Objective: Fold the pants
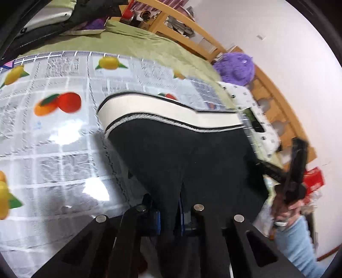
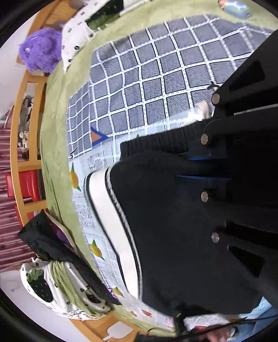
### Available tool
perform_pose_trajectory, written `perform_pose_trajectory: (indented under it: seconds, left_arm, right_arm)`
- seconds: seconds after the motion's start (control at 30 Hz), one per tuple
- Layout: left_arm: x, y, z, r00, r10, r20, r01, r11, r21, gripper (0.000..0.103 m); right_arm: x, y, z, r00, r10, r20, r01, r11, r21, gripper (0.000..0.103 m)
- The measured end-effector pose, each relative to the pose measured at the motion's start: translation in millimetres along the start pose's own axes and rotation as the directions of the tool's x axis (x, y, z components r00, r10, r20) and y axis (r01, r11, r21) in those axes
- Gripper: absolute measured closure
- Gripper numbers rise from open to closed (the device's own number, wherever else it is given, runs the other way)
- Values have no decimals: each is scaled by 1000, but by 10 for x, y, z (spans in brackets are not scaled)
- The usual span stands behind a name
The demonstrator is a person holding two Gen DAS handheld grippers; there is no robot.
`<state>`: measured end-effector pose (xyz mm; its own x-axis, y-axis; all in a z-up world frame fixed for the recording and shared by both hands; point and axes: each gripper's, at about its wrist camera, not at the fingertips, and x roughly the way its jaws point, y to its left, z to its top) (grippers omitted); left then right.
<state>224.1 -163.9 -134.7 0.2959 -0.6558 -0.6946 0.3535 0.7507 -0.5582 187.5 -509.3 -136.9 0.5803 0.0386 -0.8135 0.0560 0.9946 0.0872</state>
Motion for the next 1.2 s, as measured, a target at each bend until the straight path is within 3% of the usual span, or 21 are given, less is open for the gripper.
perform_pose_trajectory:
  seconds: [0.07,0.2,0.33,0.43,0.53,0.67,0.83,0.97,1.1,1.2]
  left_arm:
    - [-303,57,0,1000,16,21,-16,1000,8,92]
    - [-964,335,-150,989,130,76,-135,989,54,93]
    - [-1596,902,-378,967,240,84,-241,970,12,93]
    - [-1796,1212,-511,946,314,78,-314,949,-15,93]
    - [-1747,1384,-652,929,365,59,-362,931,-52,86]
    - [-1708,1357,-852,881,467,75,-467,884,-26,76]
    - [-1818,1265,-1213,882,467,62,-466,884,-22,62]
    - [-1953,1072,-1705,887,456,76,-459,888,23,56]
    - [-2008,903,-2158,913,397,87,-402,914,52,44]
    - [-1910,857,-2329,905,416,91,-422,904,62,44]
  right_arm:
    - [-111,181,16,1000,20,2,-20,1000,16,93]
    - [-269,732,14,990,144,13,-144,986,81,93]
    - [-206,1481,-80,970,242,-28,-241,969,54,93]
    - [-148,2075,-168,948,310,-72,-311,950,-11,93]
    - [-90,2414,-226,952,295,-83,-303,947,-110,92]
    - [224,2386,-358,980,162,-115,-179,972,-156,81]
    - [-101,2249,-499,989,127,-78,-136,982,-133,79]
    - [-262,2120,-694,967,227,-120,-233,972,-40,75]
    - [-315,2128,-844,958,237,-161,-251,965,-74,73]
    - [-292,2106,-919,947,262,-186,-278,958,-66,69]
